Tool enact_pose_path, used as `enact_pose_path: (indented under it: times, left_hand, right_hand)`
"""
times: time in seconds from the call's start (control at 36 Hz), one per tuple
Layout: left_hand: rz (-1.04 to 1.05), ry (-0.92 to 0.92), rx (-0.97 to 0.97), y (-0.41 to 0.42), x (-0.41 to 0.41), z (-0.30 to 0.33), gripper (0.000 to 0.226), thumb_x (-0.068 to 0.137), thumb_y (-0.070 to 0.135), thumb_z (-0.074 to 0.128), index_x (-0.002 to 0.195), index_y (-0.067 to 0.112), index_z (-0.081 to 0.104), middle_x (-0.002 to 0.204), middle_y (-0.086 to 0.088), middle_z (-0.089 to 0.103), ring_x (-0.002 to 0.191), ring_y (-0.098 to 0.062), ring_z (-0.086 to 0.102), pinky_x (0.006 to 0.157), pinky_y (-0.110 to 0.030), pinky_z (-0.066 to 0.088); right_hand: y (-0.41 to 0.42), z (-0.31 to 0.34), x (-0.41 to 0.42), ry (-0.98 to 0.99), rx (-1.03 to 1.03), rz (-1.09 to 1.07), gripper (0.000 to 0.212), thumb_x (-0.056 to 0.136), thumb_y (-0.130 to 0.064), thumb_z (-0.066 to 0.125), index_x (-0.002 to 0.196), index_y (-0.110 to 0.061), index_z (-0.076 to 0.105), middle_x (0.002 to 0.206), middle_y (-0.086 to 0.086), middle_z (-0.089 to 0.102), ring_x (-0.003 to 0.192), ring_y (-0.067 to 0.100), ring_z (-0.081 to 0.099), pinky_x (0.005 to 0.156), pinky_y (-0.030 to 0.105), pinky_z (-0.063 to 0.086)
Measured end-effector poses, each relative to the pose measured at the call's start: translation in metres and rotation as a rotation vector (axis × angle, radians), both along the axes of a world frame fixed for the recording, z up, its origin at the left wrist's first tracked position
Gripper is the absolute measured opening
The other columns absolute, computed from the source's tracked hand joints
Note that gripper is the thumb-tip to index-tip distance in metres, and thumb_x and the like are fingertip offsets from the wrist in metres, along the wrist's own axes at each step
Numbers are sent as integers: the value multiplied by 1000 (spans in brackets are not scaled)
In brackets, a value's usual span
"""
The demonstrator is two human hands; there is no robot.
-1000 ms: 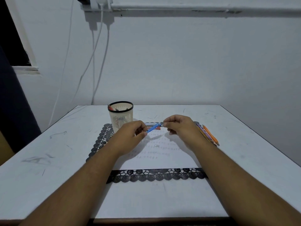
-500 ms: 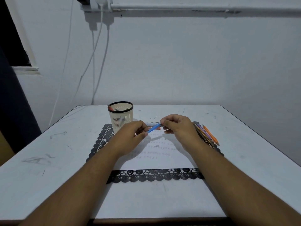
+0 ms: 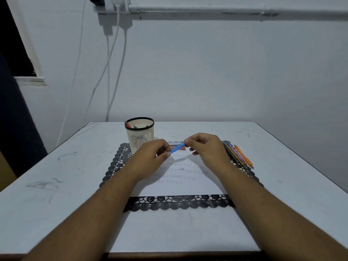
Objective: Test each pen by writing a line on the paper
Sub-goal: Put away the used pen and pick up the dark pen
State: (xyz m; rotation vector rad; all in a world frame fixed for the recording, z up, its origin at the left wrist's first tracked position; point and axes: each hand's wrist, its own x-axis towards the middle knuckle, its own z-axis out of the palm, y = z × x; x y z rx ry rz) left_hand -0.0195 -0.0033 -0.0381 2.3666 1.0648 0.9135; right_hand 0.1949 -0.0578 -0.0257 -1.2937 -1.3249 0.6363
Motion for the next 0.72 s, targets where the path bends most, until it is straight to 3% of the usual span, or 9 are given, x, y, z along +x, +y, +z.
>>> enact_pose_path:
  times: [0.08, 0.19, 0.25, 0.44, 0.61, 0.72]
  left_hand:
    - [7, 5, 3, 1, 0, -1, 10, 99, 24, 65, 95, 33, 66, 91, 10, 66, 83, -11, 59, 76, -39, 53]
    - [12, 12, -3, 1, -1, 0, 10, 100, 25, 65, 95, 34, 66, 92, 11, 66, 84, -10, 60, 75, -37, 52]
    - [16, 15, -3, 1, -1, 0, 10, 99, 25, 65, 95, 34, 65, 92, 11, 66, 83, -10, 59, 75, -35, 52]
    - [16, 28, -5, -1, -1, 1, 7, 100, 25, 65, 95, 31, 66, 92, 11, 66, 83, -8, 58, 72, -30, 49]
    - [19, 50, -4, -2, -2, 1, 7, 100, 24, 65, 94, 29, 66, 91, 9, 65, 82, -11, 58, 70, -28, 46]
    - [25, 53, -7, -2, -2, 2, 10, 100, 24, 65, 92, 31, 65, 89, 10, 64, 79, -11, 57, 66, -25, 44]
  right_hand:
    - [1, -1, 0, -69, 15, -28, 9, 95, -23, 75, 93, -18, 82, 82, -3, 78, 72, 6, 66, 77, 41, 59]
    - [1, -1, 0, -140, 42, -45, 10, 96, -23, 74, 94, -17, 82, 76, -8, 76, 63, -5, 63, 64, 16, 50]
    - [1, -1, 0, -151, 46, -38, 10, 96, -22, 74, 96, -16, 82, 77, -8, 76, 62, -6, 62, 60, 10, 47]
    - [4, -5, 3, -205, 36, -52, 13, 95, -25, 75, 84, -22, 80, 60, -11, 65, 47, 2, 42, 50, 20, 34]
    - [6, -5, 5, -364, 19, -50, 15, 97, -32, 72, 84, -27, 76, 60, -27, 62, 54, -5, 53, 57, 23, 33]
    - [9, -7, 6, -412, 10, -60, 15, 98, -36, 70, 90, -28, 80, 63, -26, 63, 58, -7, 54, 59, 25, 35]
